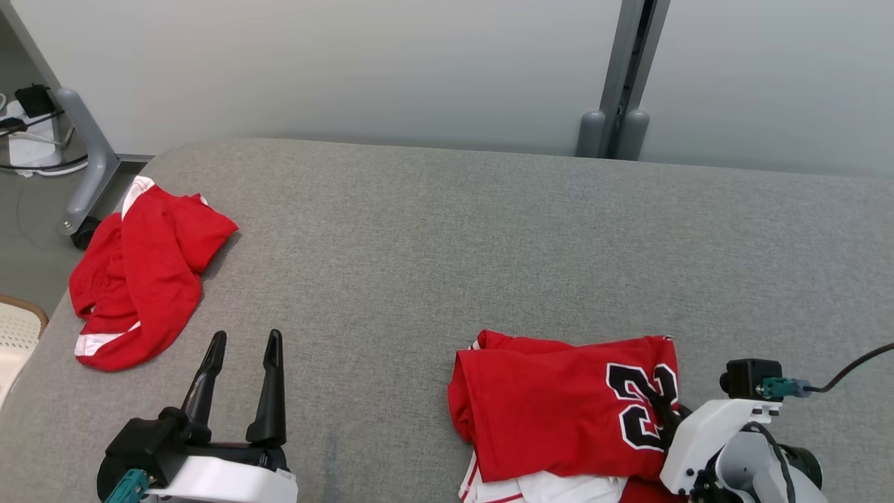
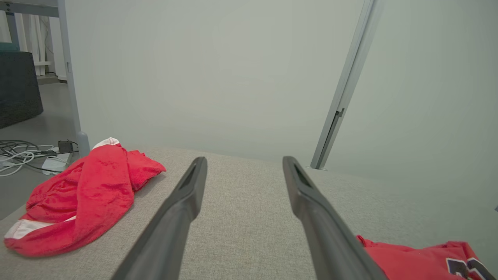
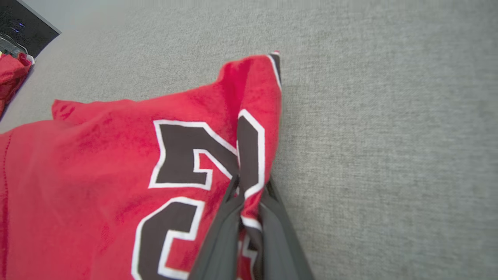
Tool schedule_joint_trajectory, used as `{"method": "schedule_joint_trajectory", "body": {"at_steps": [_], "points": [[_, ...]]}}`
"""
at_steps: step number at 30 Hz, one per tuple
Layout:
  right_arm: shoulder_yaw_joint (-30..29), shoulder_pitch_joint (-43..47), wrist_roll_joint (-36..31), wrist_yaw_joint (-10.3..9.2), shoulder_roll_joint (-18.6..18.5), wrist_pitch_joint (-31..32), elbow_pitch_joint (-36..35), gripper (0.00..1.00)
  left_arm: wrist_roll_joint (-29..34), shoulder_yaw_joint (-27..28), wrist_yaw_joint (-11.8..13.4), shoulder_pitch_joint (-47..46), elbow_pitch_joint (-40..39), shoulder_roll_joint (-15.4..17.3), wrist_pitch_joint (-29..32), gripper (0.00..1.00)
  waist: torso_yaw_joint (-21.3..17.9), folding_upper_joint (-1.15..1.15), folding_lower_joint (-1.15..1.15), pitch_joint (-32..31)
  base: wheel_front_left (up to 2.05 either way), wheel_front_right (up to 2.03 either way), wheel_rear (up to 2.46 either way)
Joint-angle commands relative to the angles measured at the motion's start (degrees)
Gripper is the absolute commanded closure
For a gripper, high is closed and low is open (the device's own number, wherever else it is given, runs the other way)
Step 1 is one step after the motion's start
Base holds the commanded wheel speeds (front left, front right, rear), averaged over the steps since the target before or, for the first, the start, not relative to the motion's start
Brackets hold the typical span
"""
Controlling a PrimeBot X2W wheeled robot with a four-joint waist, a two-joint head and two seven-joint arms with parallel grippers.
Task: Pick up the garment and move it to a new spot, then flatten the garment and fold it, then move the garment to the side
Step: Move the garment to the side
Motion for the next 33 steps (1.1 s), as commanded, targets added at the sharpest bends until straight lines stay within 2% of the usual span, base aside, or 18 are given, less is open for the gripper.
{"method": "schedule_joint_trajectory", "body": {"at_steps": [1,11,33], "points": [[-0.08,-1.05,-0.29,0.01,-1.0,-1.52,-0.23,1.0,0.3,0.22,-0.34,-0.81,-0.03,0.16,0.03,0.0,-0.51,0.0,0.0,-0.16,0.0,0.0,0.0],[-0.67,-2.78,-1.08,0.01,-1.92,-6.07,-0.36,1.0,0.77,-1.45,-0.79,-1.64,-0.69,0.17,0.02,0.0,-3.96,0.0,0.0,-0.6,0.0,0.0,0.0],[-0.87,-5.81,-1.56,0.01,-3.08,-8.92,-0.77,1.0,0.71,-6.18,-0.61,-4.84,-0.71,0.19,0.03,0.0,-21.9,0.0,0.0,1.76,0.0,0.0,0.0]]}}
